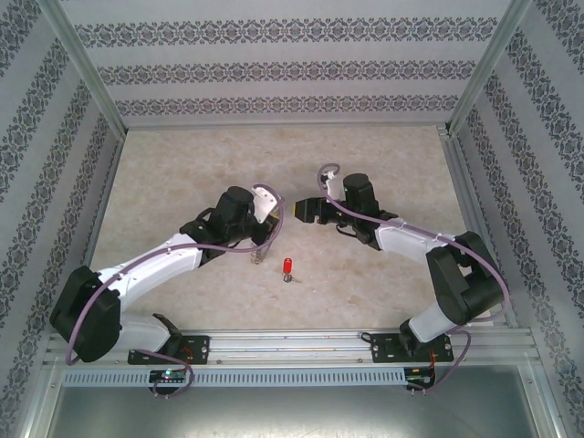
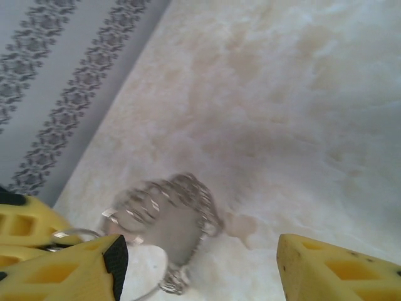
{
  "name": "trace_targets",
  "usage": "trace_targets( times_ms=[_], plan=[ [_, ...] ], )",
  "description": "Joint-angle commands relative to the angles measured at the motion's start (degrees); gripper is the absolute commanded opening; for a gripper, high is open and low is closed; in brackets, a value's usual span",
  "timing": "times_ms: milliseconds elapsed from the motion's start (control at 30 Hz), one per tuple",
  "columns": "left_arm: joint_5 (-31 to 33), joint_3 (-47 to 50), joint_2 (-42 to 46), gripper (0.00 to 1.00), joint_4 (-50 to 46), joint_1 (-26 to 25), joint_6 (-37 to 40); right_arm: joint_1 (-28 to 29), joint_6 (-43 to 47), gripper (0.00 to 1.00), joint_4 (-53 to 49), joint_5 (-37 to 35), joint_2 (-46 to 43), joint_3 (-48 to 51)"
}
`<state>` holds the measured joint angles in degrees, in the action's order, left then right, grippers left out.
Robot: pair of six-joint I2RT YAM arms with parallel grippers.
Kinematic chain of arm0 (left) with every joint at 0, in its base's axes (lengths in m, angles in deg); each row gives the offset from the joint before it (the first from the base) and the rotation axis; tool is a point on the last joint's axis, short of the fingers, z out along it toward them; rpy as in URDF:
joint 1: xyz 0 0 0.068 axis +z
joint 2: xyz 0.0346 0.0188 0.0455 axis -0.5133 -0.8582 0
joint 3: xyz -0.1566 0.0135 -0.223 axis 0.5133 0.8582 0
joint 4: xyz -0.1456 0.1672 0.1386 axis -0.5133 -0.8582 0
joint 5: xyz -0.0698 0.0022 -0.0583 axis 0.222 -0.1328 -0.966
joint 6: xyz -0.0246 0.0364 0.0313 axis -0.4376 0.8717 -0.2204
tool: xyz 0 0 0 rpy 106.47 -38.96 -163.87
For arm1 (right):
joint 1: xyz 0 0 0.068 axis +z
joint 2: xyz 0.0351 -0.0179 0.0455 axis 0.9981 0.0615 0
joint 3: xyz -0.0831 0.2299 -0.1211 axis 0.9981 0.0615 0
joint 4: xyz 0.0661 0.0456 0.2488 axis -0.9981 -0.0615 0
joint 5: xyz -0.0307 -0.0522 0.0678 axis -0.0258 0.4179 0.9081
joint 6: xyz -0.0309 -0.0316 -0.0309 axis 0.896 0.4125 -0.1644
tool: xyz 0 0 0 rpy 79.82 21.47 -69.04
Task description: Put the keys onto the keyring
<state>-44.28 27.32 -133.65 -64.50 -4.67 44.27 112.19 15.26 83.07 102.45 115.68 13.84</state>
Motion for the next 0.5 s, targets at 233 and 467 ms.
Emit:
trace_targets(
  times_ms=[233,467],
  plan=[
    [-17.5,6.1,4.0,0.0,11.7,5.5,-2.8,-1.3,-1.9,0.59,12.5,11.7,-2.5,4.6],
    [-24.4,8.5,3.7,0.0,17.6,8.0,-6.3,-1.0,-9.4,0.5,26.2,17.9,1.7,5.5]
  ],
)
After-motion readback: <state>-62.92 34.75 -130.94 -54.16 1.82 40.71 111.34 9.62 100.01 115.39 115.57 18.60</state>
